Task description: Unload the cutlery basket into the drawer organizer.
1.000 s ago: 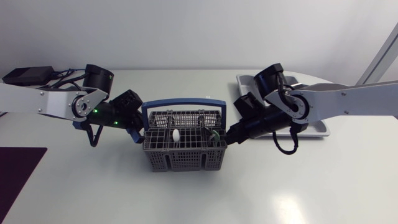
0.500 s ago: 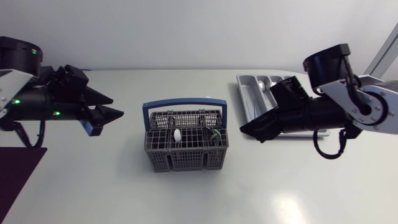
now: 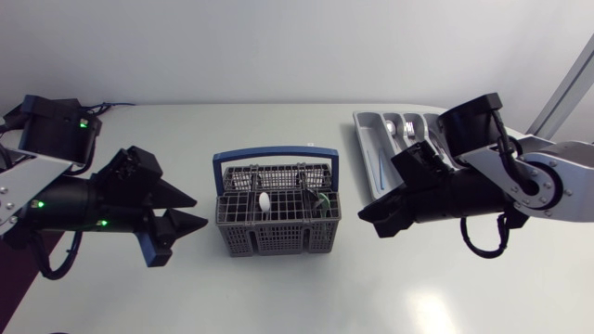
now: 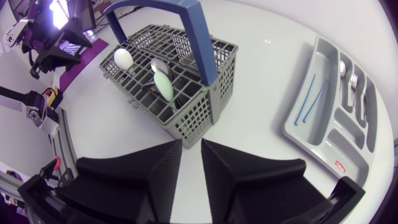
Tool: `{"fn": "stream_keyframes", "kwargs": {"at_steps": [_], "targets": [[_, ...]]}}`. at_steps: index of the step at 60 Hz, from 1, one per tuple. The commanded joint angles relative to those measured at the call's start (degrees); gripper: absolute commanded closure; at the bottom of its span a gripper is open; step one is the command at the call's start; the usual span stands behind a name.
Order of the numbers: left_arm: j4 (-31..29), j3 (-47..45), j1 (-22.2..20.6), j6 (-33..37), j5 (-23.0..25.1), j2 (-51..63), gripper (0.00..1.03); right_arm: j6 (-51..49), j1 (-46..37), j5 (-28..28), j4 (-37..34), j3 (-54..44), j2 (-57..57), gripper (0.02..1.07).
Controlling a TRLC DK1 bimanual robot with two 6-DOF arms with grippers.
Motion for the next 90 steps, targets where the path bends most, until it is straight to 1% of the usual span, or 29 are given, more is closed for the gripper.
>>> {"fn": "stream_keyframes", "kwargs": {"at_steps": [1, 3, 8, 10, 13, 17, 23, 25, 38, 41, 60, 68, 72, 76, 84, 85, 87, 90], "targets": [[0.32, 3.15, -4.42, -6.21, 0.28, 2.90, 0.56, 1.76, 0.46, 0.55, 1.15, -1.04, 0.92, 0.99], [0.23, 4.47, -5.91, -8.15, 0.19, 4.13, 0.56, 2.20, 0.46, 0.55, 1.33, -1.04, 1.01, 0.96], [0.32, 7.54, -8.90, -12.10, -0.60, 7.56, 0.54, 2.64, 0.46, 0.46, 1.24, -1.48, 0.48, 0.69], [0.32, 8.51, -9.95, -13.42, -1.39, 8.79, 0.51, 2.72, 0.46, 0.55, 1.15, -1.83, -0.14, 0.59], [0.76, 9.83, -11.54, -15.71, -3.15, 10.29, 0.48, 2.81, 0.46, 0.72, 0.97, -2.18, -1.01, 0.52], [1.73, 11.32, -12.94, -18.78, -4.82, 11.43, 0.41, 2.81, 0.46, 0.99, 0.71, -2.71, -2.33, 0.48], [2.43, 13.61, -14.26, -22.56, -7.90, 13.28, 0.36, 2.72, 0.11, 1.07, 0.36, -3.06, -3.56, 0.46], [2.43, 14.31, -14.44, -23.70, -7.99, 13.80, 0.36, 2.72, -0.06, 1.07, 0.27, -3.23, -3.83, 0.44], [2.43, 17.21, -15.67, -28.80, -11.33, 16.97, 0.36, 2.55, -0.41, 1.07, 0.36, -4.02, -4.53, 0.44], [2.43, 17.48, -16.55, -29.86, -12.38, 17.58, 0.36, 2.55, -0.41, 0.99, 0.27, -4.02, -4.71, 0.44], [2.78, 17.91, -19.89, -33.46, -18.97, 21.01, 0.37, 2.81, -0.41, 0.99, -0.08, -4.20, -5.94, 0.44], [3.48, 18.35, -20.15, -34.08, -19.76, 22.33, 0.37, 2.81, -0.41, 0.90, -0.08, -4.55, -6.46, 0.44], [4.28, 18.44, -20.41, -34.60, -20.03, 22.86, 0.43, 2.81, -0.41, 0.90, 0.01, -4.81, -6.64, 0.44], [4.54, 18.79, -21.12, -34.69, -20.55, 23.56, 0.46, 2.81, -0.41, 0.90, 0.01, -4.99, -6.90, 0.44], [5.15, 19.15, -21.73, -35.39, -20.55, 24.17, 0.67, 2.72, -0.59, 0.90, -0.26, -5.25, -7.69, 0.44], [5.24, 19.15, -21.73, -35.48, -20.55, 24.17, 0.68, 2.64, -0.59, 0.90, -0.26, -5.34, -7.87, 0.44], [5.33, 19.23, -22.17, -35.66, -20.55, 24.35, 0.76, 2.64, -0.68, 0.90, -0.26, -5.52, -8.13, 0.44], [5.33, 19.23, -22.17, -35.92, -20.55, 24.53, 0.81, 2.55, -0.85, 0.90, -0.26, -5.78, -8.31, 0.44]]}}
